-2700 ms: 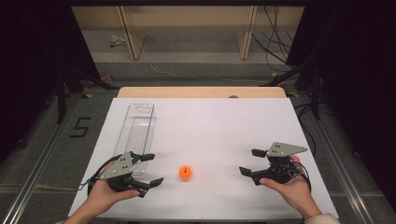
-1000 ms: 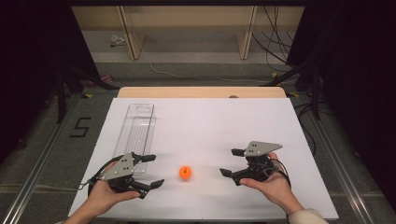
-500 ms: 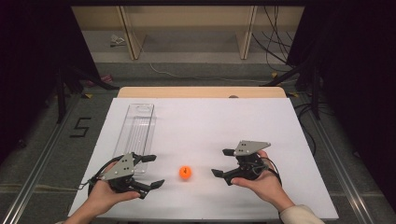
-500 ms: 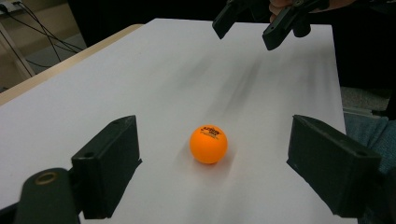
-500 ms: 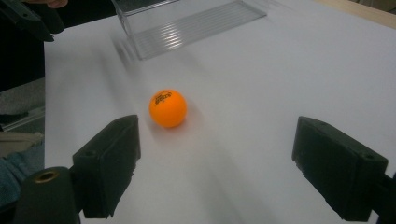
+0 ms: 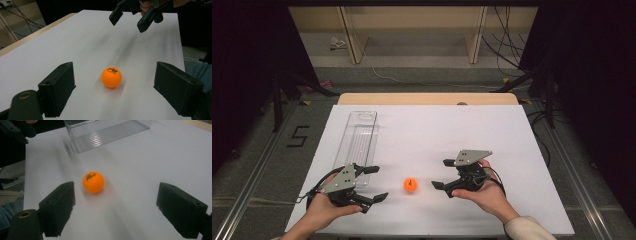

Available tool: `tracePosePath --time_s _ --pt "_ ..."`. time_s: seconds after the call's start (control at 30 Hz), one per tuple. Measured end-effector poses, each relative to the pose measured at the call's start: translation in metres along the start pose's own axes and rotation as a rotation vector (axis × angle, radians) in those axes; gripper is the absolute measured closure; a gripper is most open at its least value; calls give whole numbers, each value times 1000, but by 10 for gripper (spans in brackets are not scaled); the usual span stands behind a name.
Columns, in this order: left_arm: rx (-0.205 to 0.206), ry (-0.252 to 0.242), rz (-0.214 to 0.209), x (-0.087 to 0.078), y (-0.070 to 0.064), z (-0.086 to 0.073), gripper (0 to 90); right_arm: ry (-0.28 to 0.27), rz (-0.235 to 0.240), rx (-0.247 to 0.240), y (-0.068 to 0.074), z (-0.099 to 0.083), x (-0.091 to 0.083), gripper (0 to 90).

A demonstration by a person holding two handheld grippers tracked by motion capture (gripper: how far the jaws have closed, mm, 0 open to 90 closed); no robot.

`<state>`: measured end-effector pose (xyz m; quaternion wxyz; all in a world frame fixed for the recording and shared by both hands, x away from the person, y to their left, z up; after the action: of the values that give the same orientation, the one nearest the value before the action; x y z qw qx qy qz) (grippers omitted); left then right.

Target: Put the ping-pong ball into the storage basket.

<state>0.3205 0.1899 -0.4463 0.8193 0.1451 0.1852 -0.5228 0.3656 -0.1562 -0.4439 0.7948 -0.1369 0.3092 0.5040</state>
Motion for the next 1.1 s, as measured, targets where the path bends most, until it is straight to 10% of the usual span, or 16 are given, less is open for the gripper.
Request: tracePosePath --time_s 1.1 --pt "3 -1 -6 0 0 0 164 63 73 -46 9 22 57 163"
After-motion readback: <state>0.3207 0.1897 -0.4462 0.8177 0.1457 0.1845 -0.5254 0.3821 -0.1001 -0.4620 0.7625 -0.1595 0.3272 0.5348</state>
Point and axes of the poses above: each handheld gripper's, and its own axes: x roughly forward along the jaws, z roughly out of its top, y roughly to its left, the point moved 1 cm from there along x, roughly forward along the jaws, and after that the axes turned 6 degrees about y, right-handed, at the moved point
